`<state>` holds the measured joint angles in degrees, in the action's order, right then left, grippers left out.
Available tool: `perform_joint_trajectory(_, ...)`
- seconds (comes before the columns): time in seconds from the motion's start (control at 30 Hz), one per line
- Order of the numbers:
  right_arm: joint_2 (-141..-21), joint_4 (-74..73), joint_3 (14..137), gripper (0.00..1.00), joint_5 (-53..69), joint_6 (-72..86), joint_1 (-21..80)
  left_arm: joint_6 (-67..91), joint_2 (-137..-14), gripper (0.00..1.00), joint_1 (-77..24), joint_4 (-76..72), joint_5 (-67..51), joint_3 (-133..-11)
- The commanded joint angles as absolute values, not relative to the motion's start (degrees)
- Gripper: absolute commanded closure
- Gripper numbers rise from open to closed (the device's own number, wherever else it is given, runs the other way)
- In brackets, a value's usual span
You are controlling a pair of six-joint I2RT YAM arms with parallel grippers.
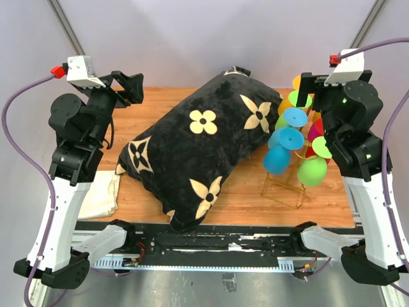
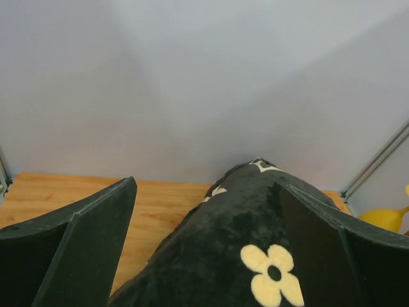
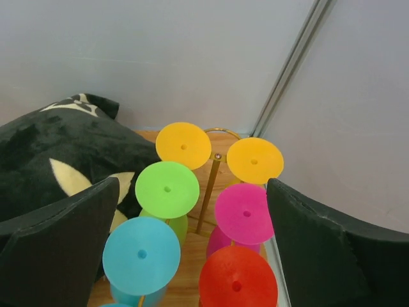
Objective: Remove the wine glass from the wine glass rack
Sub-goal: Adjust the distractor at the center of the board.
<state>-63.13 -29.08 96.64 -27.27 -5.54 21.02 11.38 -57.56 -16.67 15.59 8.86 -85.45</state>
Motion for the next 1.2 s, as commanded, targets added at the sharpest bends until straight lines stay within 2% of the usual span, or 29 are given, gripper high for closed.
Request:
perform_joint_trajectory(0.0,-59.3,-30.3,94.4,0.02,-21.7,-1.9,19.8,15.2,-55.0,0.01,-14.4,15.7,5.5,-82.7)
perform_joint_trajectory(0.17,-55.2,-31.9,91.9,0.02,-10.4,-1.3,18.9,20.1,-52.3,0.01,-11.4,12.9,-3.1,-77.0)
perform_joint_trajectory(0.33,-53.1,-33.6,91.4,0.02,10.5,1.7,18.3,24.5,-52.0,0.01,-11.3,9.8,-13.0,-71.9)
perform_joint_trajectory(0.47,-53.5,-34.9,93.1,0.02,26.0,4.6,17.1,24.0,-54.2,0.01,-18.6,11.3,-14.1,-71.1)
perform_joint_trajectory(0.7,-58.8,-43.6,101.9,0.01,43.8,4.4,19.4,26.0,-57.1,0.01,-32.5,9.0,-14.6,-65.6)
perform_joint_trajectory(0.93,-66.5,-51.3,109.7,0.01,46.7,4.6,26.7,30.1,-54.2,0.02,-43.2,6.4,-15.0,-54.5)
perform_joint_trajectory(1.17,-70.1,-54.0,107.7,0.02,36.6,3.0,39.4,32.2,-52.7,0.04,-50.8,10.0,-20.0,-47.4)
